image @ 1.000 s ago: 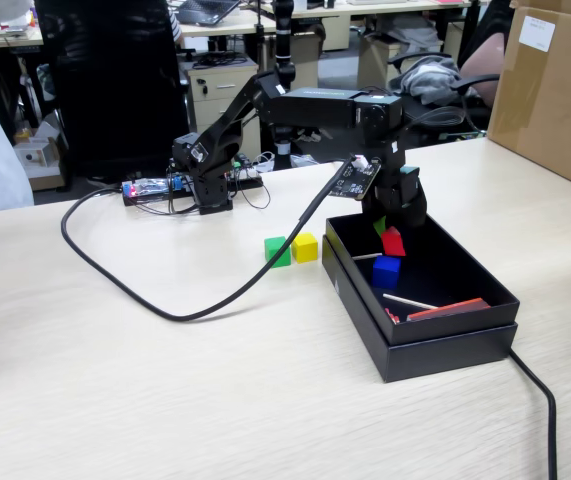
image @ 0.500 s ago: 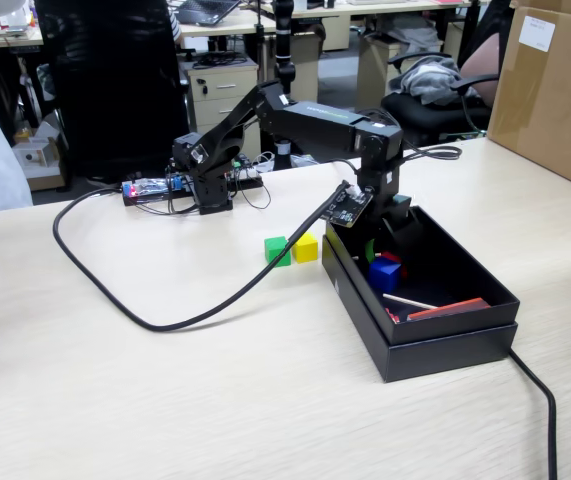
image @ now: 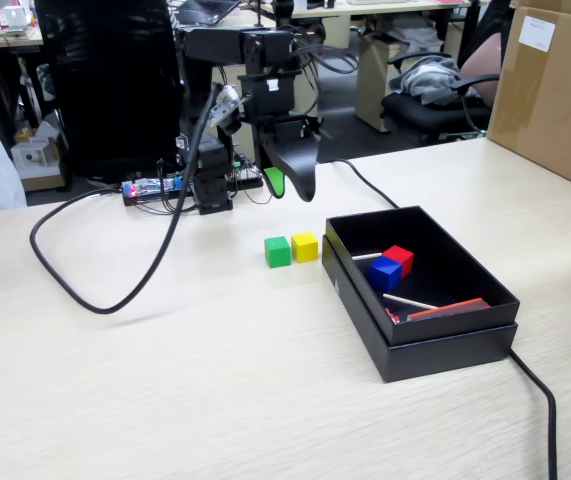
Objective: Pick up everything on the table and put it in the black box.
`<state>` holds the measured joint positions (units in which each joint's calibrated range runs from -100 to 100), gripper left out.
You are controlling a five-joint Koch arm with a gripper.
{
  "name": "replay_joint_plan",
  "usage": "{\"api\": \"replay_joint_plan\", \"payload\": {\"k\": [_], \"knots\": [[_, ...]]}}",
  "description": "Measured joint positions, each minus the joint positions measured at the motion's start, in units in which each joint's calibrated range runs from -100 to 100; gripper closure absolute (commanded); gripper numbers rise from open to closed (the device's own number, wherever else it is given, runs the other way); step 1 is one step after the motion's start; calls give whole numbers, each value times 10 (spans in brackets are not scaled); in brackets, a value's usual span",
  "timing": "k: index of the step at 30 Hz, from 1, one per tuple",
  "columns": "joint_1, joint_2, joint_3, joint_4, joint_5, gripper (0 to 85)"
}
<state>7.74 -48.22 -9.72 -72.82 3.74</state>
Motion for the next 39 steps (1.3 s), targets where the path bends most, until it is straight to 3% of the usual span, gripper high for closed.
{"api": "replay_joint_plan", "payload": {"k": [13, 23, 39], "knots": [[-3, -53, -226, 128, 18, 364], [3, -43, -228, 139, 32, 368], [4, 183, -172, 172, 55, 387]]}}
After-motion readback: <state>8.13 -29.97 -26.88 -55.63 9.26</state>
